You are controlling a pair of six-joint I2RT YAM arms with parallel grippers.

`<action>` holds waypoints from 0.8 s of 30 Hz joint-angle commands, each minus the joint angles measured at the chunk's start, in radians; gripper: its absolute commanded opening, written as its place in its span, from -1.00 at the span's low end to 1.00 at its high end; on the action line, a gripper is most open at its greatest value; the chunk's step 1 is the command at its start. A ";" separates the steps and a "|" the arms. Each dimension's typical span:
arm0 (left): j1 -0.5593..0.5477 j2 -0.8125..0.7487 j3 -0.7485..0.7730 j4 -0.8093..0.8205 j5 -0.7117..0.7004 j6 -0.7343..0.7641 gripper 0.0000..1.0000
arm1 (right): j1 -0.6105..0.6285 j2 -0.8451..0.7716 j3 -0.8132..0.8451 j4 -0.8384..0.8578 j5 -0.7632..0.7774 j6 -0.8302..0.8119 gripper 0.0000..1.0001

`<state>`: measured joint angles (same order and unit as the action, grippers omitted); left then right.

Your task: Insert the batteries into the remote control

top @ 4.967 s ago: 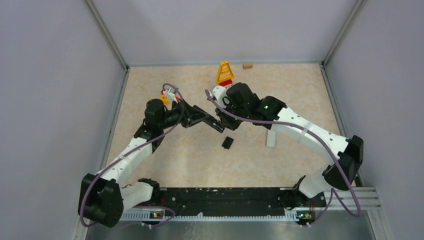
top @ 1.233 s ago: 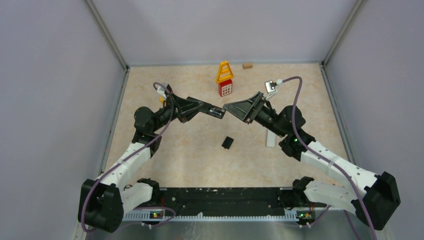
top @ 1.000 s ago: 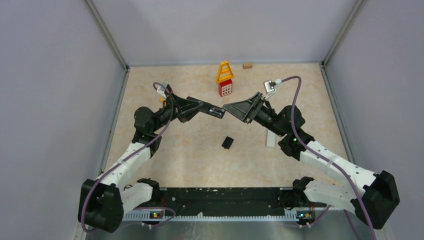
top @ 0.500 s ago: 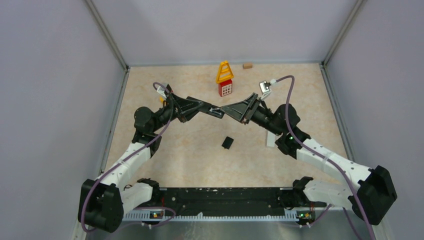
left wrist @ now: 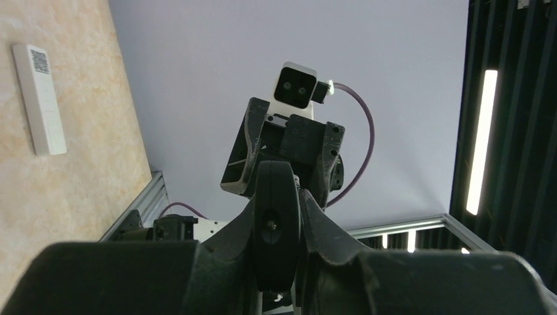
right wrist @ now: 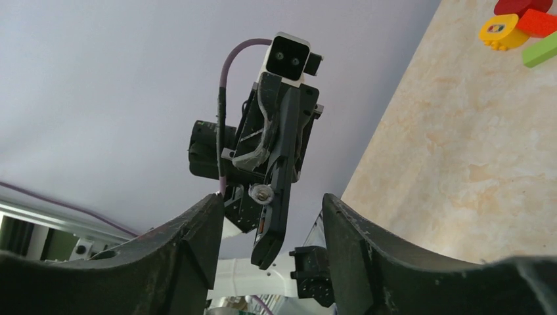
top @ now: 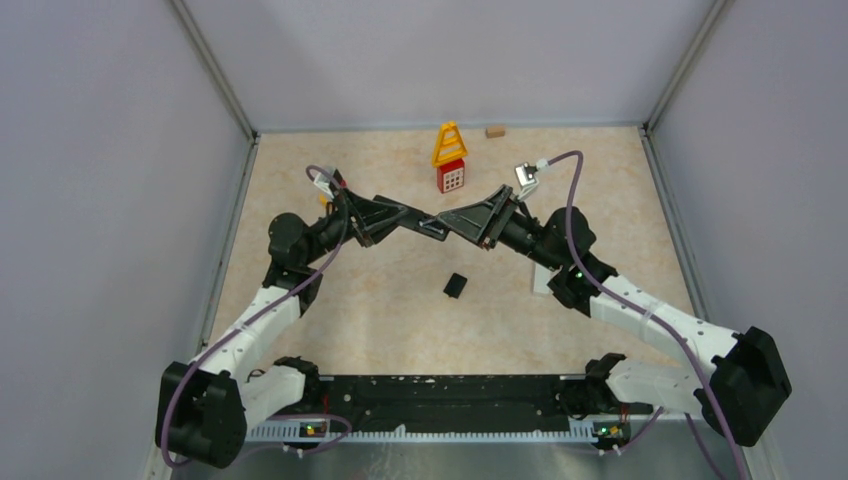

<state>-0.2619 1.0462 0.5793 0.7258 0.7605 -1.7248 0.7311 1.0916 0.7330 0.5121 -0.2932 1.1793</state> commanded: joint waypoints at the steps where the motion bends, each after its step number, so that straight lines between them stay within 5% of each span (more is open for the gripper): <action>1: 0.006 -0.034 0.037 -0.057 -0.020 0.100 -1.00 | 0.008 -0.025 0.009 0.035 0.011 -0.028 0.22; 10: 0.006 -0.032 0.047 -0.178 -0.031 0.204 -1.00 | 0.008 -0.018 0.093 -0.172 0.018 -0.247 0.35; 19: 0.007 -0.015 0.030 -0.216 0.003 0.252 -1.00 | 0.007 -0.007 0.260 -0.449 -0.015 -0.755 0.33; 24: 0.007 -0.002 0.032 -0.175 0.076 0.255 -1.00 | 0.007 0.043 0.358 -0.598 -0.164 -1.041 0.24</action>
<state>-0.2611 1.0370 0.5861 0.4858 0.7696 -1.4956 0.7311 1.0981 0.9894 0.0502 -0.3340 0.4503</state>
